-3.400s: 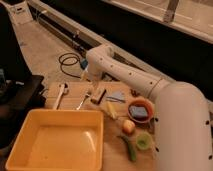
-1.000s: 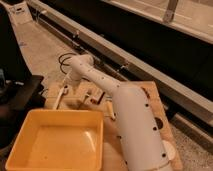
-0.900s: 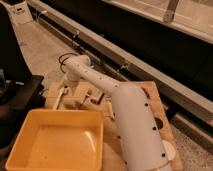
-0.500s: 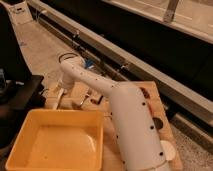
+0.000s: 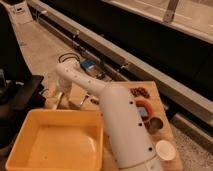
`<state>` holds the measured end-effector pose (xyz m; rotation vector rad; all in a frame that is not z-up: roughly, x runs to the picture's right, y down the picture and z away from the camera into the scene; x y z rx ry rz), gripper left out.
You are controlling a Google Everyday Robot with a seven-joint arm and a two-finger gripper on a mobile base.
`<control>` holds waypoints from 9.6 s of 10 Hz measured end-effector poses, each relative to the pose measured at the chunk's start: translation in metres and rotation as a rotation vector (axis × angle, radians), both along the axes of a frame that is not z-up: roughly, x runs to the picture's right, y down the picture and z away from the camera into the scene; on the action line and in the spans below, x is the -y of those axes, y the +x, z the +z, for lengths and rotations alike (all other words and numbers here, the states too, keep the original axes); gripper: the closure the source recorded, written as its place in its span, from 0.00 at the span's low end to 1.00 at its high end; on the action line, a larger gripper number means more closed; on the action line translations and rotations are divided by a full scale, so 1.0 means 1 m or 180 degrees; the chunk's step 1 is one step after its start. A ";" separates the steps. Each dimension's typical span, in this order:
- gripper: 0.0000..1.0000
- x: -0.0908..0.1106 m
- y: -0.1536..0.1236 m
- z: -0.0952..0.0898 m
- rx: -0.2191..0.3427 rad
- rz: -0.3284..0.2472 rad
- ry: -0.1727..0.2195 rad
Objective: Wipe table surface with brush
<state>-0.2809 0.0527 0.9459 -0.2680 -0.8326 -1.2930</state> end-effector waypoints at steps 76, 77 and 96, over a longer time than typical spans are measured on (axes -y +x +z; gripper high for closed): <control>1.00 0.020 0.049 0.022 -0.0554 0.0158 0.0057; 1.00 0.021 0.034 0.023 -0.0451 0.0120 0.0070; 1.00 0.025 0.024 0.028 -0.0123 0.0205 -0.0097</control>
